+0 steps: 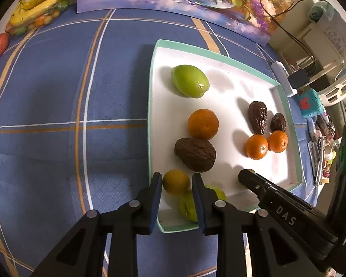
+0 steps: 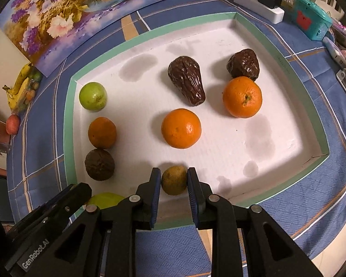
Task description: Organize fruits
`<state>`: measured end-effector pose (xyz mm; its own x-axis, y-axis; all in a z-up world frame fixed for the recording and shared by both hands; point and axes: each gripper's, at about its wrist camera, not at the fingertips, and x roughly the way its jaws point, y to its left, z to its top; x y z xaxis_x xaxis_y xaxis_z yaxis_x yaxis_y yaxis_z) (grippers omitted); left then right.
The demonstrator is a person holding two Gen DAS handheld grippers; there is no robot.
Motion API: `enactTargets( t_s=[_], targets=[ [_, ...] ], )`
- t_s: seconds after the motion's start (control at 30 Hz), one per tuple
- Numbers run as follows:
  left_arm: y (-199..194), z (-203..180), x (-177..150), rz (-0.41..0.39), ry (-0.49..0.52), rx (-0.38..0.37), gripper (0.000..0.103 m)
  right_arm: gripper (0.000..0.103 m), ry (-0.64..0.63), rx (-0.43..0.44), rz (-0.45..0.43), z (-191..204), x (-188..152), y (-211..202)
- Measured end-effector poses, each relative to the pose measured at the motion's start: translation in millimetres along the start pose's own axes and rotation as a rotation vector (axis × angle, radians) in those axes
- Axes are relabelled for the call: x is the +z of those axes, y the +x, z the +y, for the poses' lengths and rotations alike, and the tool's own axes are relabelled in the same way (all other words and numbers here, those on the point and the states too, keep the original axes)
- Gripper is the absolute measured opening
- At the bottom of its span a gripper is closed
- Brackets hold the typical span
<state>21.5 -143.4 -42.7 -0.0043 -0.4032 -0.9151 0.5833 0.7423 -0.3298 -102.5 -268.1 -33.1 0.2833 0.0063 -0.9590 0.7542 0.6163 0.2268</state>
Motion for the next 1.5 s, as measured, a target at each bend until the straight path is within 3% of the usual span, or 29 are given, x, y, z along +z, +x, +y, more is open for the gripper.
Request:
enactTargets(
  t_s=[0.23,0.3,0.37,0.5,0.57,0.6,0.7,0.83,1.2,1.33,1.5],
  targets=[
    [-19,9,-5,-0.03,-0.028,-0.038,0.03,0.024,-0.003,-0.006,-0.038,0,-3,-12],
    [-29,16,-8,-0.053,-0.048,-0.034,0.036,0.024,-0.012,-0.005,-0.053,2,-5,-17],
    [-35,25,-11,-0.073,-0.076,0.003,0.073,0.024,-0.025,-0.003,-0.07,5,-9,-23],
    [-45,45,-18,-0.125,-0.096,0.14,0.087,0.027,-0.063,0.006,-0.095,14,-17,-31],
    [-48,56,-25,-0.15,-0.104,0.224,0.103,0.046,-0.086,0.011,-0.108,20,-22,-34],
    [-51,60,-27,-0.159,-0.109,0.246,0.103,0.057,-0.096,0.014,-0.113,22,-24,-35],
    [-60,73,-38,-0.191,-0.132,0.27,0.103,0.062,-0.132,0.028,-0.128,33,-31,-38],
    [-75,80,-53,-0.233,-0.118,0.317,0.103,0.085,-0.181,0.05,-0.145,42,-44,-39],
    [-107,88,-73,-0.313,-0.101,0.434,0.103,0.092,-0.229,0.078,-0.269,43,-77,-66],
    [-107,90,-74,-0.287,-0.134,0.503,0.103,0.092,-0.237,0.072,-0.3,44,-76,-69],
    [-105,91,-75,-0.262,-0.131,0.483,0.103,0.092,-0.273,0.057,-0.307,49,-76,-68]
  ],
)
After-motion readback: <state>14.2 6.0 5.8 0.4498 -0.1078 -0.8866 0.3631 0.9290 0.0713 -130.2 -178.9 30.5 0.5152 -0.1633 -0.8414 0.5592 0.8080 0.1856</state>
